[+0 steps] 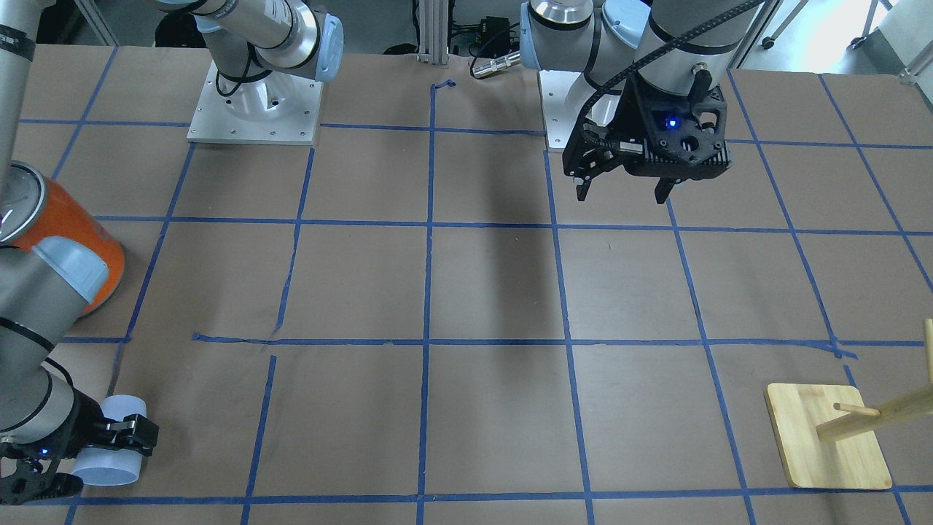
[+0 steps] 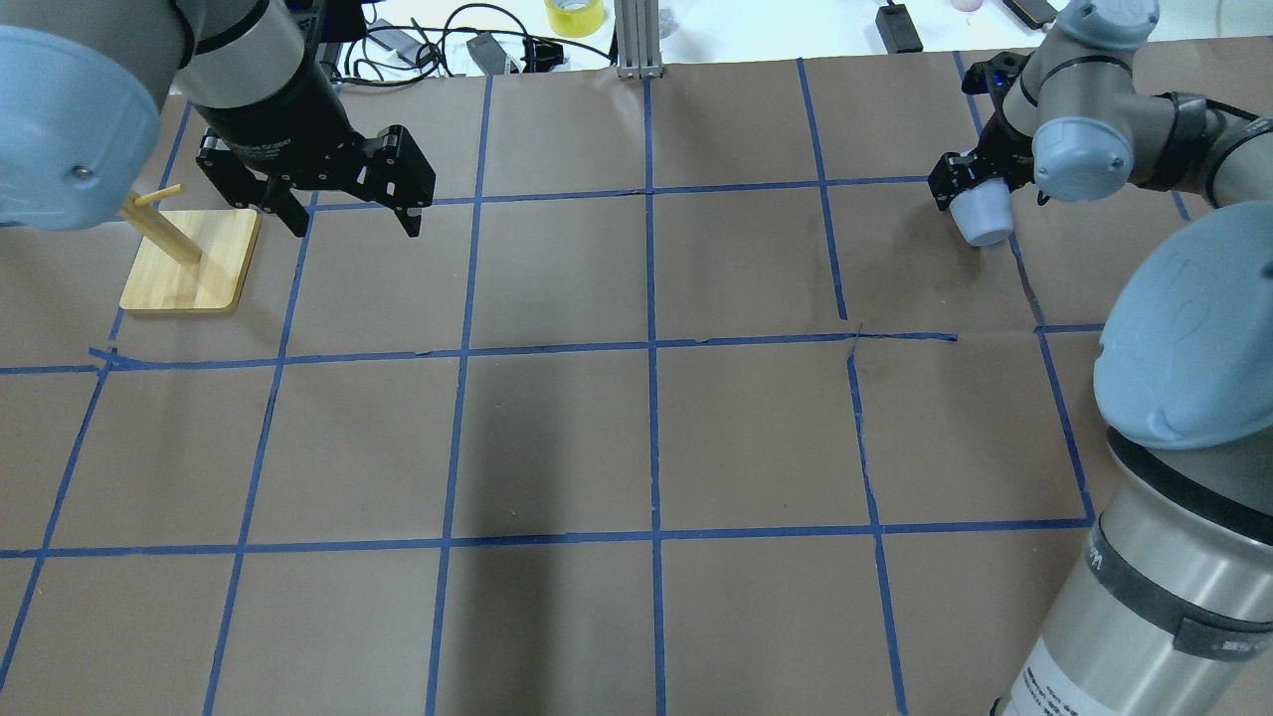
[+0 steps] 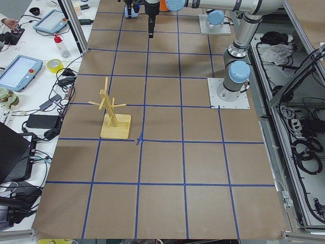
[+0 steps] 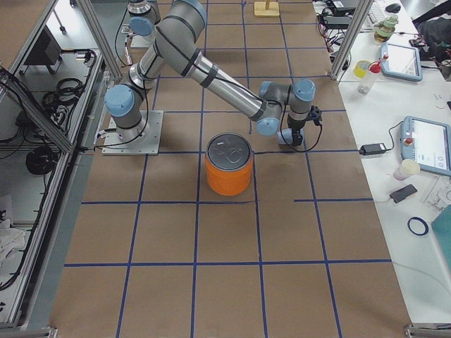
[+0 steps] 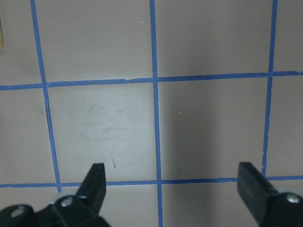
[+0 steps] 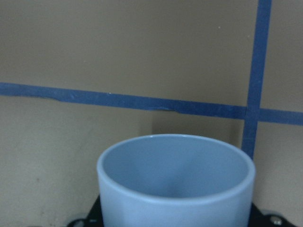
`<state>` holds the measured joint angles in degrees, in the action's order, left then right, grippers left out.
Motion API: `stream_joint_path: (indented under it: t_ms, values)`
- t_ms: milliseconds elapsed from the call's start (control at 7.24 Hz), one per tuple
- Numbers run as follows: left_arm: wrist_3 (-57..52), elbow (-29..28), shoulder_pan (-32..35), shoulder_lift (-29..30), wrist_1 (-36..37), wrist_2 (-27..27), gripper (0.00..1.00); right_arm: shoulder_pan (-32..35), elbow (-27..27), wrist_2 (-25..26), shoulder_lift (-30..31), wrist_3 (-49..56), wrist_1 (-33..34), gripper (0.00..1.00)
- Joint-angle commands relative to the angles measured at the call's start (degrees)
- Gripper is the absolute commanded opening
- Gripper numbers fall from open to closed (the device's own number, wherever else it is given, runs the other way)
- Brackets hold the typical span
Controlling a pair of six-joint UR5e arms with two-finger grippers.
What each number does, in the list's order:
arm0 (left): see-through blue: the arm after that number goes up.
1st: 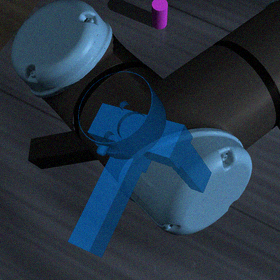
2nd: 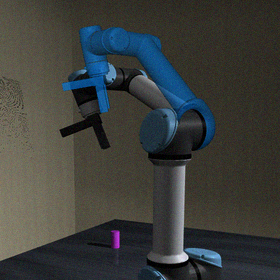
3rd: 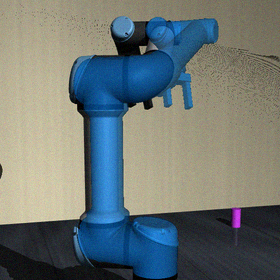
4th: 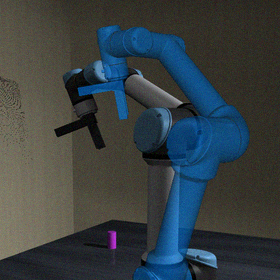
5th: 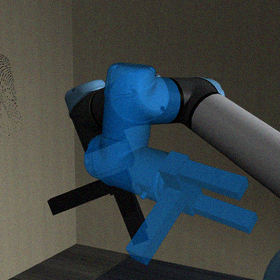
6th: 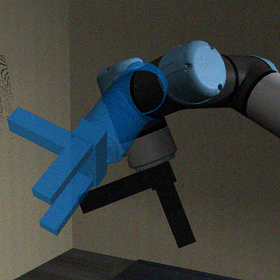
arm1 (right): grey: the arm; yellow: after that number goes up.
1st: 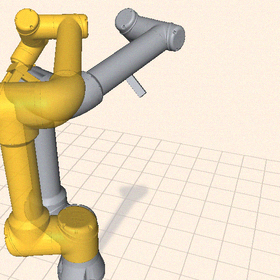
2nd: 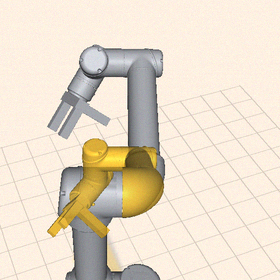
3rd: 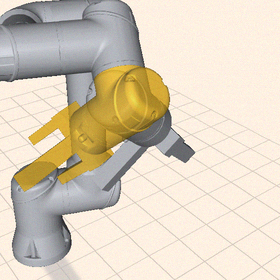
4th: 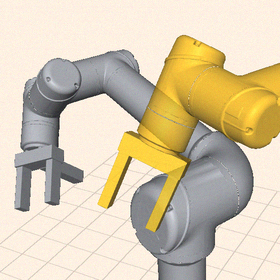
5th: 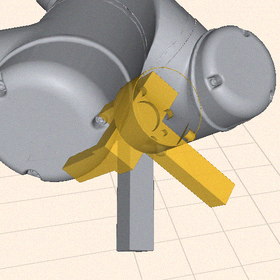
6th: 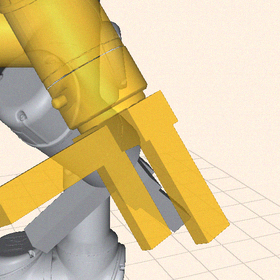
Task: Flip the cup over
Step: 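Carry the cup with the right gripper toward the table centre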
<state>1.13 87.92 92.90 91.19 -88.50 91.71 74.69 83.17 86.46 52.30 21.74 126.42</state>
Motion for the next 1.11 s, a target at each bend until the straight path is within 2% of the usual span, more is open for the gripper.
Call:
stream_joint_path:
  t_ms: [0,553,829,967]
  values:
    - [0.01,0.06,0.0,0.04,0.35,0.05,1.0,4.99,-0.2,-1.29,3.59,-0.64,-3.71,0.56]
    - [-0.42,0.06,-0.09,-0.84,0.35,0.22,1.0,22.75,-1.26,-1.55,4.56,-0.47,-3.19,0.57]
    - [-0.43,0.06,-0.26,-1.19,0.26,0.05,1.0,31.61,-0.29,-0.51,4.13,4.51,-3.72,0.57]
    - [-0.43,0.06,-0.35,-1.45,0.18,0.22,1.0,34.09,-0.29,-0.5,3.87,12.29,-3.12,0.57]
